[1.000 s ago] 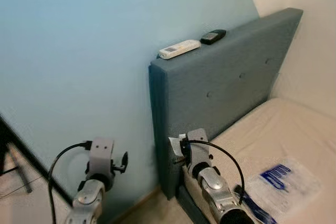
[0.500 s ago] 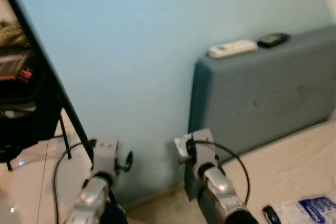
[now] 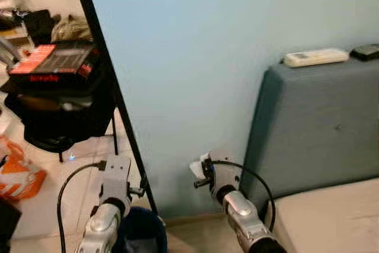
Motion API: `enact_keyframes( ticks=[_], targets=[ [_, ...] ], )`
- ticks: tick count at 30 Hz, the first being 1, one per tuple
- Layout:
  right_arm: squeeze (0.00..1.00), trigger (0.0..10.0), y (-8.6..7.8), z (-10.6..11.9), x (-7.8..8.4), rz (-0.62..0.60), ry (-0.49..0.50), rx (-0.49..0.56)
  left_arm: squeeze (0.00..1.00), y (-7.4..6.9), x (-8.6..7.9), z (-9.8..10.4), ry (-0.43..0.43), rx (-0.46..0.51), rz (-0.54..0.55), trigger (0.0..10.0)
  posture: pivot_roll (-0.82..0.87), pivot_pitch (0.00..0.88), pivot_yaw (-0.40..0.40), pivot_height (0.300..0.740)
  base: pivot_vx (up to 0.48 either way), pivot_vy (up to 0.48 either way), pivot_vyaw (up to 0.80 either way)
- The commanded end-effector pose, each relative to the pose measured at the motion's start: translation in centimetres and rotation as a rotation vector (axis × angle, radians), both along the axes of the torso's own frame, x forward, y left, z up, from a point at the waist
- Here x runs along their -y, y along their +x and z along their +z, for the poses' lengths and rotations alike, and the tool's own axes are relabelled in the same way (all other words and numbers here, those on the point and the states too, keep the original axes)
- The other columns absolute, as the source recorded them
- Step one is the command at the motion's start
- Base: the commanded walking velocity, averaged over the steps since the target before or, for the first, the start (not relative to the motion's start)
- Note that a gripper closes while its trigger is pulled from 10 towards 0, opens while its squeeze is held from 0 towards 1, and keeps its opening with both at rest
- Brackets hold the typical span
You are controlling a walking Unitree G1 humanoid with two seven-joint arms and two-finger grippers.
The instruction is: Clean up the room
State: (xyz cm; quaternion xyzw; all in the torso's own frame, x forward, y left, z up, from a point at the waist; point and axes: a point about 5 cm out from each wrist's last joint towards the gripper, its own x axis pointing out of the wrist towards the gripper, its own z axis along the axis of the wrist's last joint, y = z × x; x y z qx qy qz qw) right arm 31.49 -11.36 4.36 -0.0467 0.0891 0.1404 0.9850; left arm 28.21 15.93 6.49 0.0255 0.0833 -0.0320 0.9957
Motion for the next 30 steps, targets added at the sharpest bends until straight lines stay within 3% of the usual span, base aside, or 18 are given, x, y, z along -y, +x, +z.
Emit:
enact_keyframes(
  ticks=[1,8,11,30],
  targets=[
    [0.00,10.0,-0.2,-0.1,-1.0,0.021,0.023,-0.011,0.00,-0.5,-0.7,-0.7,0.021,-0.034,0.017,10.0,0.04,0.042,0.026,0.740,0.000,0.000,0.80],
    [0.00,10.0,-0.4,-0.6,-0.9,0.021,0.035,-0.043,0.00,-0.8,-0.7,-1.5,0.018,-0.087,0.037,10.0,0.04,0.040,0.024,0.740,0.000,0.000,0.80],
    [0.00,10.0,-0.8,-1.7,-0.8,0.036,0.031,-0.129,0.00,-1.0,-1.2,-2.1,0.000,-0.113,0.079,10.0,0.04,0.042,0.024,0.740,0.000,0.000,0.76],
    [0.00,10.0,-0.7,-1.8,-0.4,0.048,-0.013,-0.133,0.00,-1.5,-0.9,-3.4,0.043,-0.171,0.060,10.0,0.04,0.050,-0.008,0.740,0.000,0.000,0.75]
  ],
)
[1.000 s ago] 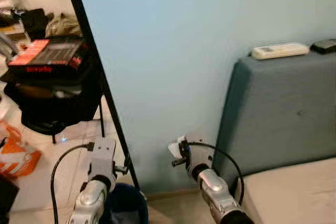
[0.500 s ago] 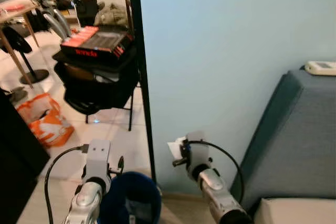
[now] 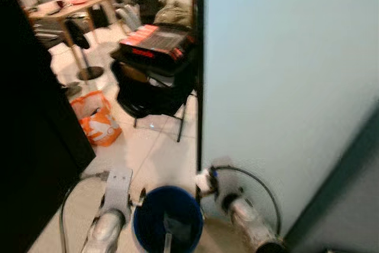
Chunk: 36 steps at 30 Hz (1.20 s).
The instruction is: Clean up the room
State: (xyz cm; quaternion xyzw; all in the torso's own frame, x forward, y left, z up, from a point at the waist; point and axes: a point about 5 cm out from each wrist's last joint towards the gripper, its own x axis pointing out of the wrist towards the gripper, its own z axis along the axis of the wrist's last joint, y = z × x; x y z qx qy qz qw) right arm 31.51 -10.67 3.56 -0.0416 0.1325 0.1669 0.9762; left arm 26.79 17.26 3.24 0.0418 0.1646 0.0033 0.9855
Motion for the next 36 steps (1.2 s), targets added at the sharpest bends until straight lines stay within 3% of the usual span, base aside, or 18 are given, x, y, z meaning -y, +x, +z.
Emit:
enact_keyframes(
  ticks=[1,6,11,24,28,36],
  targets=[
    [0.00,10.0,-0.63,-0.98,0.38,0.002,-0.018,-0.043,0.00,-0.09,0.53,-0.23,-0.004,-0.010,-0.009,10.0,0.04,0.051,-0.010,0.740,0.000,0.000,0.80],
    [0.00,10.0,-0.48,-0.88,0.60,0.004,-0.027,-0.042,0.00,-0.07,0.73,-0.36,-0.003,-0.014,-0.008,10.0,0.03,0.051,-0.017,0.740,0.000,0.000,0.80],
    [0.00,10.0,-0.36,-0.87,0.96,-0.031,0.000,-0.054,0.00,0.05,0.85,-0.23,0.028,-0.003,-0.020,10.0,0.03,0.055,-0.018,0.740,0.000,0.000,0.00],
    [0.00,10.0,-0.76,-1.58,1.10,-0.054,-0.048,-0.082,0.00,0.03,0.68,-0.27,0.012,-0.017,-0.025,10.0,0.04,0.060,-0.009,0.740,0.000,0.000,0.00],
    [0.00,10.0,-0.71,-1.56,1.24,-0.088,-0.003,-0.091,0.00,0.10,0.59,-0.22,0.015,-0.018,-0.026,10.0,0.04,0.060,-0.004,0.740,0.000,0.000,0.00],
    [0.00,10.0,-0.75,-1.62,1.15,-0.079,-0.022,-0.090,0.00,0.21,0.66,-0.05,0.013,-0.009,-0.033,10.0,0.04,0.061,0.000,0.740,0.000,0.000,-0.50]
  ],
)
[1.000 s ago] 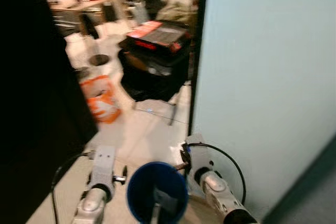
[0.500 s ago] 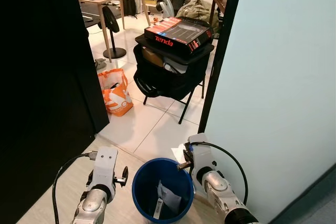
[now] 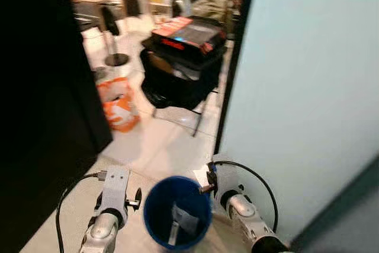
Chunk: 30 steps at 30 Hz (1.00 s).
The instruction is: Clean up the room
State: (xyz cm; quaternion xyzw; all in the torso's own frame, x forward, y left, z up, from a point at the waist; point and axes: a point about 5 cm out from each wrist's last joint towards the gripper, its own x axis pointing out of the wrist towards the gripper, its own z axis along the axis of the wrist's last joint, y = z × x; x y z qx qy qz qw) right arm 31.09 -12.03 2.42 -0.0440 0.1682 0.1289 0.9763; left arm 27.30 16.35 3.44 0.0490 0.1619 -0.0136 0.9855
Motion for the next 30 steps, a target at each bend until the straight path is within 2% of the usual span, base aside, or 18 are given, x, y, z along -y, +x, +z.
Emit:
enact_keyframes(
  ticks=[1,12,29,30],
  targets=[
    [0.00,10.0,-0.35,-0.48,-0.31,0.001,0.005,-0.025,0.00,-0.27,-0.22,-0.20,0.001,-0.010,0.003,10.0,0.04,0.059,-0.001,0.740,0.000,0.000,0.00],
    [0.00,10.0,-0.39,-0.49,-0.64,0.008,0.010,-0.027,0.00,-0.22,-0.13,-0.16,-0.013,-0.015,-0.001,10.0,0.04,0.058,-0.003,0.740,0.000,0.000,0.00],
    [0.00,10.0,-0.51,-0.57,-0.85,0.008,0.016,-0.026,0.00,-0.23,-0.20,-0.14,-0.004,-0.024,-0.016,10.0,0.04,0.044,0.002,0.740,0.000,0.330,0.00],
    [0.00,10.0,-0.49,-0.54,-0.84,0.007,0.018,-0.024,0.00,-0.27,-0.10,-0.25,0.005,-0.040,-0.038,10.0,0.04,0.043,0.004,0.740,0.000,-0.360,0.00]
  ],
)
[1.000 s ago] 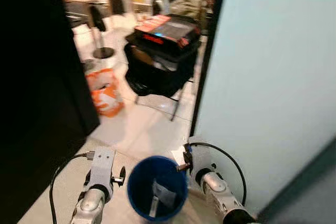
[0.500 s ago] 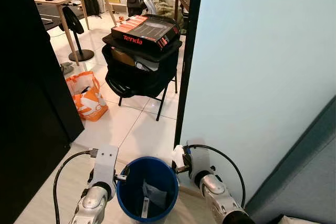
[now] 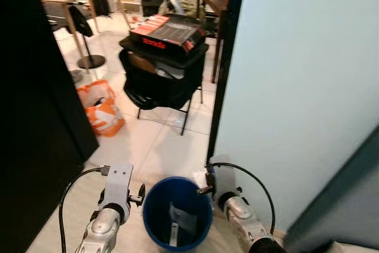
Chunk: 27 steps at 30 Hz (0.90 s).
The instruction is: Clean up the room
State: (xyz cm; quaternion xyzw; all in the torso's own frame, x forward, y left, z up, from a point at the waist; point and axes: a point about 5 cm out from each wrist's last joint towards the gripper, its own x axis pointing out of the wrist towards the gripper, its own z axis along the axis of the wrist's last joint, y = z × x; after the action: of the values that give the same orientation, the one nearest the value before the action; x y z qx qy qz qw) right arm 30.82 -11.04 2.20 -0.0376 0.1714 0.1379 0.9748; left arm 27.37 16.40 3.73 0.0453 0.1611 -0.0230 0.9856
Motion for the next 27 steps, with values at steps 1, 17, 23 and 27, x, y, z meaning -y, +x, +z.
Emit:
enact_keyframes(
  ticks=[1,17,23,27],
  targets=[
    [0.00,10.0,-0.23,-0.31,0.14,-0.009,0.003,-0.015,0.00,-0.34,-0.06,-0.54,0.015,-0.040,-0.021,10.0,0.04,0.043,0.004,0.740,0.000,-0.360,0.00],
    [0.00,10.0,-0.25,-0.31,0.28,-0.025,0.017,-0.014,0.00,-0.09,-0.07,-0.42,0.072,-0.051,-0.032,10.0,0.05,0.053,0.010,0.740,0.000,-0.240,0.00],
    [0.00,10.0,-0.14,-0.16,0.17,-0.017,0.020,-0.008,0.00,-0.13,-0.08,-0.12,0.037,-0.024,-0.011,10.0,0.05,0.056,0.001,0.740,0.000,0.000,0.00],
    [0.00,10.0,0.02,0.00,0.05,-0.013,0.024,-0.005,0.00,-0.27,-0.17,-0.05,0.028,-0.015,0.002,10.0,0.05,0.057,-0.001,0.740,0.000,0.000,0.00]
  ],
)
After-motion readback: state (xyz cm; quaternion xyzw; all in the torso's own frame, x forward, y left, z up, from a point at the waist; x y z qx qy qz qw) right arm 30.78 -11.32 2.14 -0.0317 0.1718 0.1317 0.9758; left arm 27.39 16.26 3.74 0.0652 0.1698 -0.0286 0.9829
